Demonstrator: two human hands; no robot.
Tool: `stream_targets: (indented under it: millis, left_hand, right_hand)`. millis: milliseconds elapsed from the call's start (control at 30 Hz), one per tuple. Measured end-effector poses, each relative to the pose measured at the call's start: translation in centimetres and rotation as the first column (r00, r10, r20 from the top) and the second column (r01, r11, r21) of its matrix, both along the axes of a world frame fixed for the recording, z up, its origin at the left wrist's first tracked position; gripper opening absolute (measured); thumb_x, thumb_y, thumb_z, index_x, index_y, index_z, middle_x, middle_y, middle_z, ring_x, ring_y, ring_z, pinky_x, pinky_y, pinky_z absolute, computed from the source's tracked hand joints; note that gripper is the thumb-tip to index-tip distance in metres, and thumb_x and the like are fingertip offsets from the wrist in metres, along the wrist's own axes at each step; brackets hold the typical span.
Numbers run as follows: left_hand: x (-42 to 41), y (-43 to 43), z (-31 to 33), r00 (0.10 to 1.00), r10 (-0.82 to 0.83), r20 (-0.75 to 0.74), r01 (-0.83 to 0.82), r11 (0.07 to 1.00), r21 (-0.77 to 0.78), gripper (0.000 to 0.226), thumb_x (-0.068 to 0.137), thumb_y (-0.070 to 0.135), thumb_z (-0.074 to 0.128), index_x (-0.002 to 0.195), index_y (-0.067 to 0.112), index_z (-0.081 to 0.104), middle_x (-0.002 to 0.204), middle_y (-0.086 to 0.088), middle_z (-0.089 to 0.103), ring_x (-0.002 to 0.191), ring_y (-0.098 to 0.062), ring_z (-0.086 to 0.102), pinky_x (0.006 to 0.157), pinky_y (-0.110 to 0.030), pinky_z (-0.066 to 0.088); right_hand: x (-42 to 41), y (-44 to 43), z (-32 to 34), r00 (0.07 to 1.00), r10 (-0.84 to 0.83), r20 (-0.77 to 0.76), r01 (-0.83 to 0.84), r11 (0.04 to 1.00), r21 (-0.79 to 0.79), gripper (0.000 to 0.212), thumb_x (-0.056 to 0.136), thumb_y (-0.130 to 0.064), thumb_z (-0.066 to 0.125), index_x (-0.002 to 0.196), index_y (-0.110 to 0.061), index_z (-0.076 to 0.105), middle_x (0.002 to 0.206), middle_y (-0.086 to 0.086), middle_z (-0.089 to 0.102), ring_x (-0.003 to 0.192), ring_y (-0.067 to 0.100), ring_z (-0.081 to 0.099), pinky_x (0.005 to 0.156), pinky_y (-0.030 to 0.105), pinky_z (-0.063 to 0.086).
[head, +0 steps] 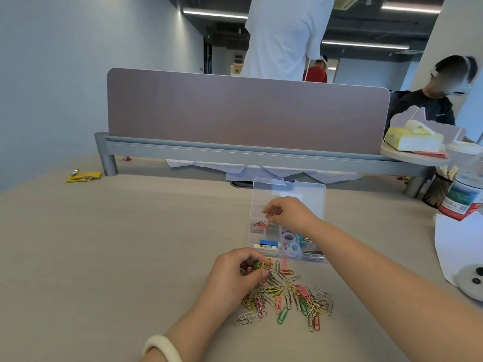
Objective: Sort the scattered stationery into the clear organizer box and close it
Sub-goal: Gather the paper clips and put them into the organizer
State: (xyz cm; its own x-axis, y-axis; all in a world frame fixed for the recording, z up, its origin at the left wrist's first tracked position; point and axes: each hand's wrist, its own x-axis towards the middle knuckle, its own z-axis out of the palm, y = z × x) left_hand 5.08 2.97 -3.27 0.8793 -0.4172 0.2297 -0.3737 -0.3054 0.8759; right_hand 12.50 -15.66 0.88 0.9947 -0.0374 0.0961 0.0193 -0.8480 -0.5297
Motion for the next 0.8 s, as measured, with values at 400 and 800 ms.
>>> stream_targets:
  millis: [400,800]
  left_hand:
    - [0.9,-0.4,1.7,0.992,0.012,-0.122,-0.038,0.976,-0.214,0.017,0.074,0.004,0.07,0.075,0.022,0.069,0.063,0.004,0.057,0.052,-0.003,0.05,0.051,-0.016,0.044]
    - [9.1,-5.6,1.4,0.983,0.092,0.161,-0.113,0.985,0.133,0.016,0.076,0.008,0.068,0.084,0.021,0.066,0.08,-0.001,0.064,0.073,-0.013,0.055,0.062,-0.015,0.045]
  right_hand:
    - [-10.9,-0.9,-1.3,0.99,-0.001,0.14,-0.034,0.967,0.252,0.019,0.083,-0.016,0.063,0.078,-0.035,0.066,0.071,-0.019,0.066,0.071,-0.01,0.056,0.069,0.009,0.042]
    - [-12.4,-2.1,-4.1,0.989,0.029,0.142,-0.054,0.983,0.174,0.012,0.085,-0.023,0.06,0.088,-0.03,0.068,0.085,-0.018,0.065,0.085,-0.004,0.057,0.074,0.008,0.044]
